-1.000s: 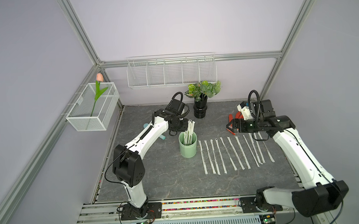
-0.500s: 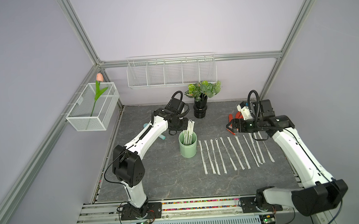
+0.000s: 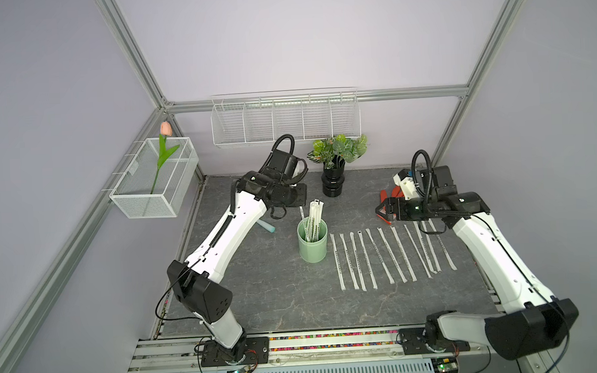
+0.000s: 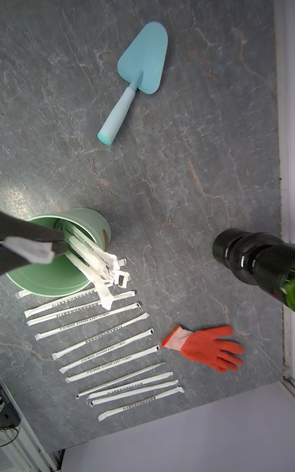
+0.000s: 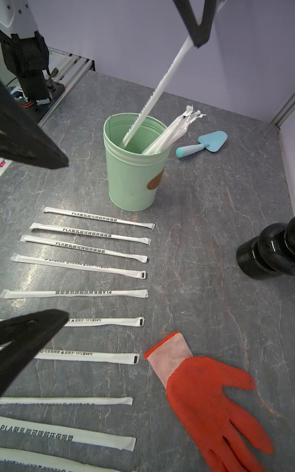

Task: Take the straws out of the storage container
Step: Pick up the straw from the container.

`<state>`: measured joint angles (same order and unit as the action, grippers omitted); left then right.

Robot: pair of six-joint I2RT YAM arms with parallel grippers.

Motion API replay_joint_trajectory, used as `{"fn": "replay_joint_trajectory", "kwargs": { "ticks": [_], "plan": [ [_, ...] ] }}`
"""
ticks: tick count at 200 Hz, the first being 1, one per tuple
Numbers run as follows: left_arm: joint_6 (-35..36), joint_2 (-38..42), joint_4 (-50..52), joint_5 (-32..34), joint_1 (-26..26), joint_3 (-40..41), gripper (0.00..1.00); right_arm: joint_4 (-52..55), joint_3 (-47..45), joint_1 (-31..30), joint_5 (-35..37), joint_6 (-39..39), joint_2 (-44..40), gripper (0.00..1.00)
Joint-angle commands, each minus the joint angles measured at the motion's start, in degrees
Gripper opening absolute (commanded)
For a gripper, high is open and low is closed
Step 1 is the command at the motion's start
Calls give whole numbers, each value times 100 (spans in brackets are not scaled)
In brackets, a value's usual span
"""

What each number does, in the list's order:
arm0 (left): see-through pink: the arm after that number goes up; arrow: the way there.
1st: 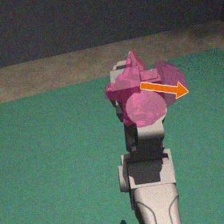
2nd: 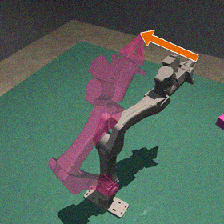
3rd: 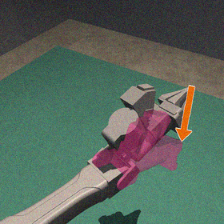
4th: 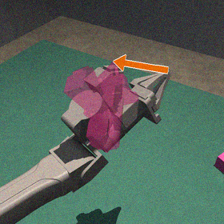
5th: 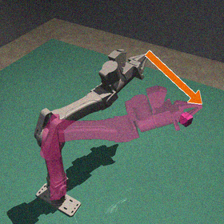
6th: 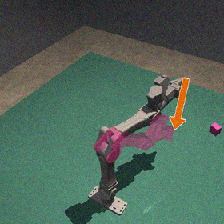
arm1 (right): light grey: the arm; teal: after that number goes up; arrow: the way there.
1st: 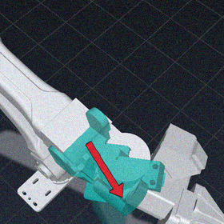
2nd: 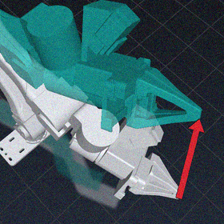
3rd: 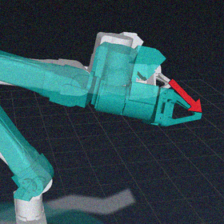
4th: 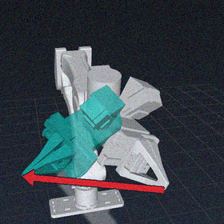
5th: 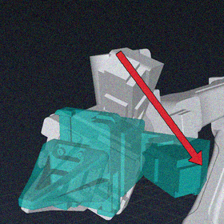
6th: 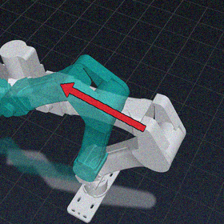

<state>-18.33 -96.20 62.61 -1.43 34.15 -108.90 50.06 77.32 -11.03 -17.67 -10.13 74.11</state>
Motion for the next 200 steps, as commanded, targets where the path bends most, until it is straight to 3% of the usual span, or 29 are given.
{"fn": "replay_joint_trajectory", "kwargs": {
  "ticks": [1, 30, 61, 84, 150, 200],
  "plan": [
    [133, 167, 600, 192, 21, -532, 0, -67, 12, -40, -134, -10, 7, 89],
    [210, 275, 1059, 387, 21, -1165, 0, -19, 83, -40, -144, -1, 33, 89],
    [254, -11, 2085, 568, 21, -2229, 0, 46, 177, -40, -175, 24, 74, 89],
    [102, -236, 2672, 609, 21, -2548, 0, 65, 214, -40, -219, 31, 112, 89],
    [-88, -918, 3340, 983, -72, -1579, 0, 179, 78, -40, -190, 73, 48, 89],
    [102, -1578, 2755, 359, -544, -586, 0, 223, -128, -40, -46, 82, -146, 89]
  ]
}}
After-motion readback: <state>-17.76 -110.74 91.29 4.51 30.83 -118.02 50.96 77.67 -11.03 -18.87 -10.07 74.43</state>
